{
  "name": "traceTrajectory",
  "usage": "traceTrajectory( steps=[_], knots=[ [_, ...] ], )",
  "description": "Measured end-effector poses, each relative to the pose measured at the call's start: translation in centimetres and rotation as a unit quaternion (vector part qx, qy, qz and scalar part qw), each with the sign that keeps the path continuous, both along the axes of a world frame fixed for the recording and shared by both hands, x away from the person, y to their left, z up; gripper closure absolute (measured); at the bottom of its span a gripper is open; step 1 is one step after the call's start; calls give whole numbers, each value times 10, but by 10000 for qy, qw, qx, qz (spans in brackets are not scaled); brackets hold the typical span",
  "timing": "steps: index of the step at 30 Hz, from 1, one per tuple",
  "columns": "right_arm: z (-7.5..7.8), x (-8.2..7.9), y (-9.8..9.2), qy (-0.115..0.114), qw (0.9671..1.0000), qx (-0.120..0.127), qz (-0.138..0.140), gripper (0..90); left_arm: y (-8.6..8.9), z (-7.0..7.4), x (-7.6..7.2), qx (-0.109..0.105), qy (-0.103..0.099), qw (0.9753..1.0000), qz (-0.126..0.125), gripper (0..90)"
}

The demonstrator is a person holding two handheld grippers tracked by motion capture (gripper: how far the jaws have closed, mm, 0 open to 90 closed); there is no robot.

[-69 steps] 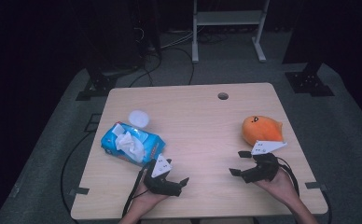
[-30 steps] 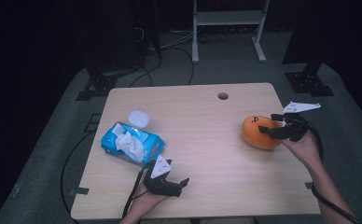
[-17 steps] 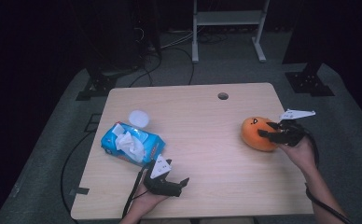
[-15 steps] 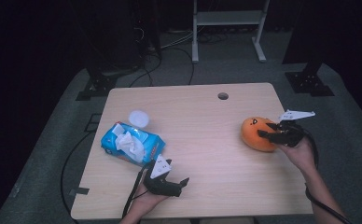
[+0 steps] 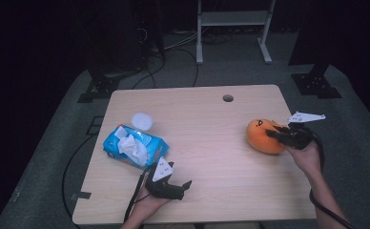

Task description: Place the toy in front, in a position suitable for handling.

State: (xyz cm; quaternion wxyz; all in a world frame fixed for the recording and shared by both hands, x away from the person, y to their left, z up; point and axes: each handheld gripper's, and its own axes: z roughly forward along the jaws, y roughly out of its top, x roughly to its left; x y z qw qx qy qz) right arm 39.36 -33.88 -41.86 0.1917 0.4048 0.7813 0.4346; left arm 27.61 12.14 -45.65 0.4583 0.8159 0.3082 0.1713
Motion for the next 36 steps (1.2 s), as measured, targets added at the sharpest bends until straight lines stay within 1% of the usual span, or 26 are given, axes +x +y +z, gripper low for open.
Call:
traceTrajectory(
  steps=[3, 5, 6, 8, 11, 13, 14, 15, 16, 17, 18, 19, 20, 21, 22, 23, 24, 25, 26, 28, 29, 30, 32, 33, 34, 36],
  knots=[
    [2, 0, 0, -9, 10000, 21, -7, 716, 1, 1, 0, -25, -11, 10000, 21, 76],
    [5, 0, 0, -59, 10000, 43, -11, 721, 2, 2, -1, -61, -31, 10000, 16, 76],
    [9, -2, 1, -74, 9999, 91, 38, 724, 2, 2, -1, -63, -38, 10000, 25, 76],
    [11, -3, 2, -77, 9999, 97, 58, 725, 2, 2, -1, -52, -46, 10000, 40, 76],
    [22, -9, 8, -252, 9994, 120, 198, 724, 3, 3, -1, -92, -34, 10000, 14, 76],
    [25, -12, 9, -287, 9991, 174, 243, 724, 3, 4, -1, -101, -54, 9999, 25, 76],
    [33, -17, 14, -389, 9982, 274, 369, 724, 4, 4, -1, -113, -65, 9999, 25, 76],
    [33, -17, 14, -389, 9982, 274, 369, 724, 4, 5, -1, -133, -72, 9999, 36, 76],
    [36, -19, 17, -424, 9977, 304, 431, 724, 5, 6, -1, -127, -79, 9999, 50, 76],
    [43, -24, 24, -491, 9966, 311, 588, 723, 6, 6, -1, -159, -83, 9998, 73, 76],
    [46, -27, 27, -525, 9959, 306, 676, 723, 7, 7, -1, -162, -81, 9998, 77, 76],
    [48, -29, 30, -540, 9953, 310, 742, 723, 7, 7, -1, -182, -81, 9998, 97, 76],
    [48, -29, 30, -540, 9953, 310, 742, 723, 7, 7, -1, -182, -81, 9998, 97, 76],
    [52, -34, 40, -580, 9934, 335, 933, 722, 8, 7, -1, -187, -80, 9997, 108, 76],
    [53, -36, 46, -576, 9925, 303, 1031, 723, 8, 7, -1, -198, -82, 9997, 104, 76],
    [54, -38, 51, -577, 9918, 261, 1110, 722, 9, 8, -1, -213, -84, 9997, 92, 76],
    [54, -38, 51, -577, 9918, 261, 1110, 722, 9, 8, -1, -229, -79, 9997, 103, 76],
    [54, -40, 55, -567, 9912, 239, 1174, 722, 10, 9, -1, -258, -88, 9996, 109, 76],
    [53, -45, 66, -566, 9888, 192, 1369, 722, 11, 10, -2, -278, -99, 9995, 101, 76],
    [52, -49, 76, -549, 9866, 192, 1521, 722, 12, 11, -2, -268, -113, 9995, 108, 76],
    [52, -49, 76, -549, 9866, 192, 1521, 722, 12, 11, -2, -268, -113, 9995, 108, 76],
    [49, -53, 86, -509, 9843, 193, 1676, 722, 13, 11, -2, -280, -116, 9995, 114, 76],
    [47, -56, 94, -511, 9820, 211, 1806, 720, 14, 11, -2, -296, -131, 9994, 136, 76],
    [47, -56, 94, -511, 9820, 211, 1806, 720, 15, 12, -1, -309, -127, 9993, 147, 76],
    [44, -60, 102, -484, 9802, 252, 1902, 719, 16, 12, -1, -318, -130, 9993, 158, 76],
    [40, -63, 110, -462, 9781, 270, 2014, 719, 17, 13, -1, -321, -127, 9993, 160, 76]
  ],
)
